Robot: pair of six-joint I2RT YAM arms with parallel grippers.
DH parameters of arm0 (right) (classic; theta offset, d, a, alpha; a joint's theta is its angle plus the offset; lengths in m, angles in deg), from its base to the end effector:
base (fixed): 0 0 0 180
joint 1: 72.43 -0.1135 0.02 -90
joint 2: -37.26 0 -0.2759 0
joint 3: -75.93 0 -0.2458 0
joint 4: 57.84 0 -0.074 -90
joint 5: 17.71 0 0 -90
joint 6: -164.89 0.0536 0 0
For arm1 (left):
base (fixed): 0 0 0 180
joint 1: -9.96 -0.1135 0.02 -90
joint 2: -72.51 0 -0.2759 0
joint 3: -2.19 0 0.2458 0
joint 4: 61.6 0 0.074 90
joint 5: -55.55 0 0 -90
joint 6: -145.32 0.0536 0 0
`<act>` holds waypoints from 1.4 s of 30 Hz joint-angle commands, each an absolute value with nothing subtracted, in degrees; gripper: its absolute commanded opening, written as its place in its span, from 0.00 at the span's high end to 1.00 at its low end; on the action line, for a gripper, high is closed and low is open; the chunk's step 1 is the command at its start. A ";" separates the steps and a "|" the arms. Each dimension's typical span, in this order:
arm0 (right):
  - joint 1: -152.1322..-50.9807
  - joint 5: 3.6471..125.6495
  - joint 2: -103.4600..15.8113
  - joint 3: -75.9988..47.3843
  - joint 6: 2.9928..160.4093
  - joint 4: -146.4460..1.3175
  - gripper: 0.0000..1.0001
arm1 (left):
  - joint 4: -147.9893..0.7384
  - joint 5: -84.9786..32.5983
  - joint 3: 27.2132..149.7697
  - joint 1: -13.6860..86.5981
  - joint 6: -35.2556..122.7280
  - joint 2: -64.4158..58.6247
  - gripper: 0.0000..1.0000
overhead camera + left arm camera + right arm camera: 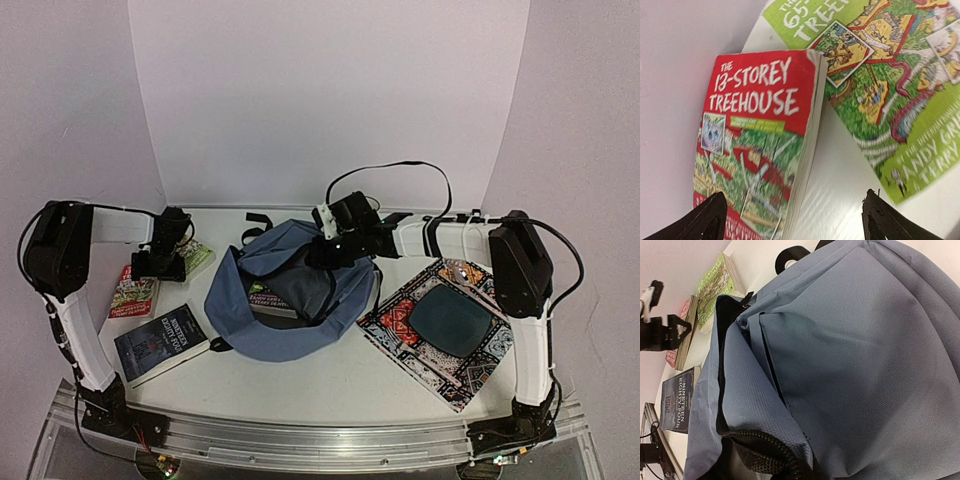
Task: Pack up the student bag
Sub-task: Grab the book at the corner of the board.
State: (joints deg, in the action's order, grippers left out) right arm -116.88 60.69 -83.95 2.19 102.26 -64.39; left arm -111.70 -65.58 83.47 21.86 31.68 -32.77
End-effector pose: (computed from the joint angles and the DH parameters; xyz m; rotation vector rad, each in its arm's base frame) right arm 0.3623 0.3705 0.2397 -0.4503 2.0317 0.9998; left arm 0.3483 -0.0451 0.1644 -0.3743 2.6311 0.5912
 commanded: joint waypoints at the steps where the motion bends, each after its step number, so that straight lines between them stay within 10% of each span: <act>1: -117.34 59.12 -83.79 1.56 102.61 -63.82 1.00 | -111.61 -73.27 90.26 21.73 35.96 -38.69 0.06; 20: -117.34 58.03 -84.08 1.99 103.14 -61.83 1.00 | -111.52 -79.20 90.20 21.19 36.43 -47.98 0.22; 35: -117.35 57.25 -81.32 3.21 99.43 -61.69 1.00 | -114.15 -76.38 88.75 21.45 36.36 -37.76 0.90; 42: -117.47 57.40 -78.62 4.52 96.20 -60.72 1.00 | -121.35 -73.23 90.71 25.21 33.74 -30.13 1.00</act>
State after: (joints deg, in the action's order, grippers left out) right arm -116.90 58.36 -83.65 1.27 99.33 -62.06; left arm -115.66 -75.39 88.61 22.19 36.22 -36.31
